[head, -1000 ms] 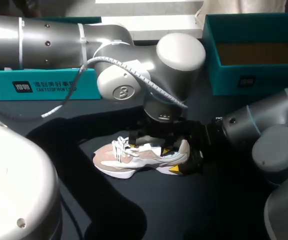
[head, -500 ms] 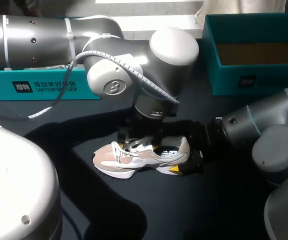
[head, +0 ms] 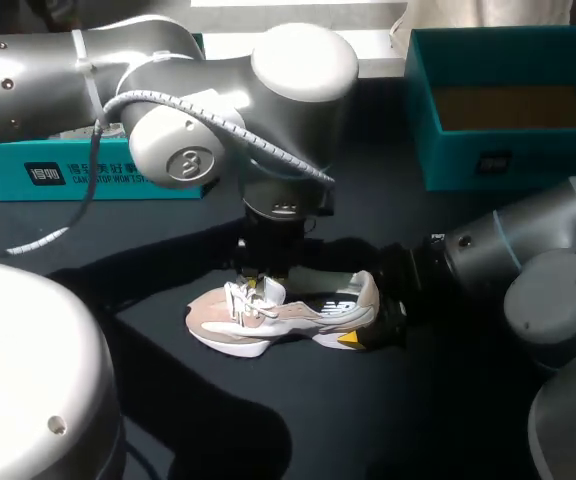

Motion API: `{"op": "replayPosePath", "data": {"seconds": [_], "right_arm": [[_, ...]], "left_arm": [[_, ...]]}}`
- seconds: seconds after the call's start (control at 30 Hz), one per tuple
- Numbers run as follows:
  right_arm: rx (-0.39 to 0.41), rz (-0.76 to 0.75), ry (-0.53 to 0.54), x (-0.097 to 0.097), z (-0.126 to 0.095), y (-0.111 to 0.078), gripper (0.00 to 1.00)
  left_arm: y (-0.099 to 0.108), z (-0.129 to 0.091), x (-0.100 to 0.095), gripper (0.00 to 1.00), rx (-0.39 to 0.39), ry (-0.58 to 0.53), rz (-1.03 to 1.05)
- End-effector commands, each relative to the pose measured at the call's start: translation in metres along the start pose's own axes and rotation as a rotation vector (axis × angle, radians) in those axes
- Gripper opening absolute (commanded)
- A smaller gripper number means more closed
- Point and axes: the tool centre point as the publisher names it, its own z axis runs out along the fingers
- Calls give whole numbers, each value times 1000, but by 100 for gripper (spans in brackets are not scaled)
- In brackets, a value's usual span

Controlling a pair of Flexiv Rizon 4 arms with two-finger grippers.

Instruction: Take the shoe out of the shoebox, open the shoe tongue, remove and reinsert the insole, then place the shoe into the shoebox

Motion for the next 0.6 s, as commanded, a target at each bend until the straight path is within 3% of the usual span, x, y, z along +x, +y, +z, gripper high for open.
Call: {"op": "replayPosePath", "data": {"seconds": [0.03, 0.4, 0.5, 0.6], "right_arm": [[7, 1, 0, 1, 2, -3, 0], [7, 1, 0, 1, 2, -3, 0], [7, 1, 0, 1, 2, -3, 0], [7, 1, 0, 1, 2, -3, 0]], "left_arm": [[8, -18, -27, 0, 24, 87, 23], [4, -20, -72, 0, 22, 42, 73], [0, -11, -83, 0, 8, -19, 76], [-4, 6, -91, 0, -40, -10, 57]]}}
